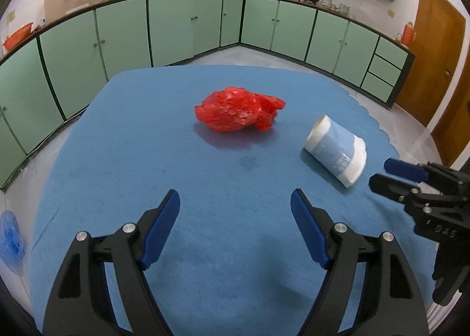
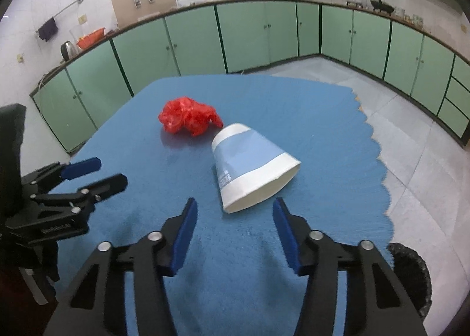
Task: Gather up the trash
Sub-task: 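Move both tools back over the red bag and paper cup on the cloth, then grasp the white-and-blue paper cup with the right tool while the left tool grasps the red bag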
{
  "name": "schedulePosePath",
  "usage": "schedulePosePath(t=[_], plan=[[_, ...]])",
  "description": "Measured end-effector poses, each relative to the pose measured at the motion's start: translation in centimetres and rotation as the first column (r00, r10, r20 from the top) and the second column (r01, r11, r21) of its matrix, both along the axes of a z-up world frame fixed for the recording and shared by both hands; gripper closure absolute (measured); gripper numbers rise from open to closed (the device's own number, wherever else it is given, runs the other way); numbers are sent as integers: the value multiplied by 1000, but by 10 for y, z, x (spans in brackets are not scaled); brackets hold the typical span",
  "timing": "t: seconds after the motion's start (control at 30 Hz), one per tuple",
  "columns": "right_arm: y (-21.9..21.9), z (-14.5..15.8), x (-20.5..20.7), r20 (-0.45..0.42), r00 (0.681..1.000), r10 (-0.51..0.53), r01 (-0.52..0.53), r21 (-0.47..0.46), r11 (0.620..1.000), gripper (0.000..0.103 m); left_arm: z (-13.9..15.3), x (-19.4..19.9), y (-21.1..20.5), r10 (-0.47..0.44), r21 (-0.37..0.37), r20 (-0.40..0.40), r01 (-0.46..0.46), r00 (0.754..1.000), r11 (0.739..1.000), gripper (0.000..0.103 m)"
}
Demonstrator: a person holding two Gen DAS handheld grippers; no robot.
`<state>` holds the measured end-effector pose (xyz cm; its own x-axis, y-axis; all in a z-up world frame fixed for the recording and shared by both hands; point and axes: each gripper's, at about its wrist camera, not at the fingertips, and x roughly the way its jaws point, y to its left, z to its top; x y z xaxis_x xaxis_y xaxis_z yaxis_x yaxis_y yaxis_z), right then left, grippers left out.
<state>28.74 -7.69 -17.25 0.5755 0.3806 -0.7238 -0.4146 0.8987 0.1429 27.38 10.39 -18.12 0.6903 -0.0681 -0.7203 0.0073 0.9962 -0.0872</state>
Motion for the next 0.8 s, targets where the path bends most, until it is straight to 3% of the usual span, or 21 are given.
schedulePosePath(t=[0.27, 0.8], plan=[[5, -16, 11, -64, 998, 5, -4, 8, 1000, 60, -7, 8, 8, 5, -29, -11, -6, 1000, 1000, 28], [17, -14, 36, -79, 997, 21, -18, 37, 999, 69, -17, 19, 13, 10, -41, -34, -12, 999, 999, 28]])
